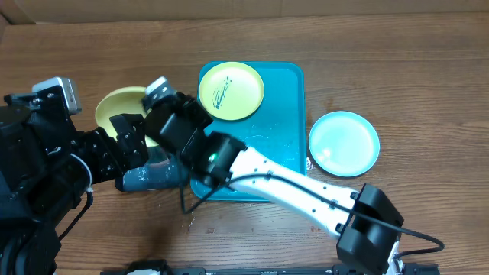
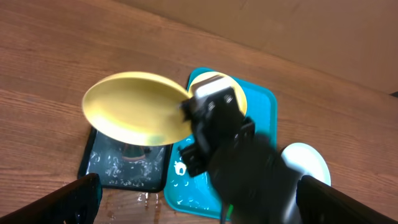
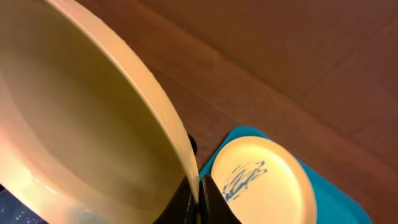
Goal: Clean dirty plates on tray and stack at the side
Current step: 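Lift the yellow plate off the teal tray with the right gripper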
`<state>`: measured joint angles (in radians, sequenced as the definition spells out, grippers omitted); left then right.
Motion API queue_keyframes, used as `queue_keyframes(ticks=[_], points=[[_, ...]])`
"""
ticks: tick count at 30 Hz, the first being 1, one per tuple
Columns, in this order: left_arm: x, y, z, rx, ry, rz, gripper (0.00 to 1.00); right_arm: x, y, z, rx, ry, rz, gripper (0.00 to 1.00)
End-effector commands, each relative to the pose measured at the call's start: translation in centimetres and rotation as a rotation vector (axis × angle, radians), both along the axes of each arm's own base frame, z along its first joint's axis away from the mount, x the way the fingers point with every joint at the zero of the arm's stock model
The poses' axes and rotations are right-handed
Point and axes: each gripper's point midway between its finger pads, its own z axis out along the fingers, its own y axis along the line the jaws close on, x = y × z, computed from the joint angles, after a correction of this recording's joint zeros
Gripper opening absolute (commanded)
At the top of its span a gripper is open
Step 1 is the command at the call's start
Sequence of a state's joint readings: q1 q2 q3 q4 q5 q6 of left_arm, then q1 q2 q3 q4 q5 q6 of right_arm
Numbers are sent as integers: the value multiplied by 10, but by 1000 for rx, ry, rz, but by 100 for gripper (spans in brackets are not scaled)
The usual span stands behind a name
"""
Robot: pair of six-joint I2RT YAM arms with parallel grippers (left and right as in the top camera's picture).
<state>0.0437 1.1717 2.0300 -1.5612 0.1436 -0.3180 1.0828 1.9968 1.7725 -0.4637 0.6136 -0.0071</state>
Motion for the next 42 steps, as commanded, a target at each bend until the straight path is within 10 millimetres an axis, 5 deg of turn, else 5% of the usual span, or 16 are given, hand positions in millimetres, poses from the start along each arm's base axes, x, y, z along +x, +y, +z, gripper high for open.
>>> queue_keyframes(ticks=[1,7,35,39,42], points=[[-1,-2,2,-3,-6,-14,100,-13,-5,38,-55,-144,-48,4],[-1,-2,2,-2,-6,-13,100,-31,3,45,-78,-191,-50,4],[-1,-2,2,-2,-6,-13,100,-26,-1,45,-59,-184,-70,4],[-1,-2,2,-2,-6,-13,100,6,-29,19,67,-14,-174,4],[-1,-2,2,-2,-6,-13,100,25,-47,-18,248,305,-200,4]])
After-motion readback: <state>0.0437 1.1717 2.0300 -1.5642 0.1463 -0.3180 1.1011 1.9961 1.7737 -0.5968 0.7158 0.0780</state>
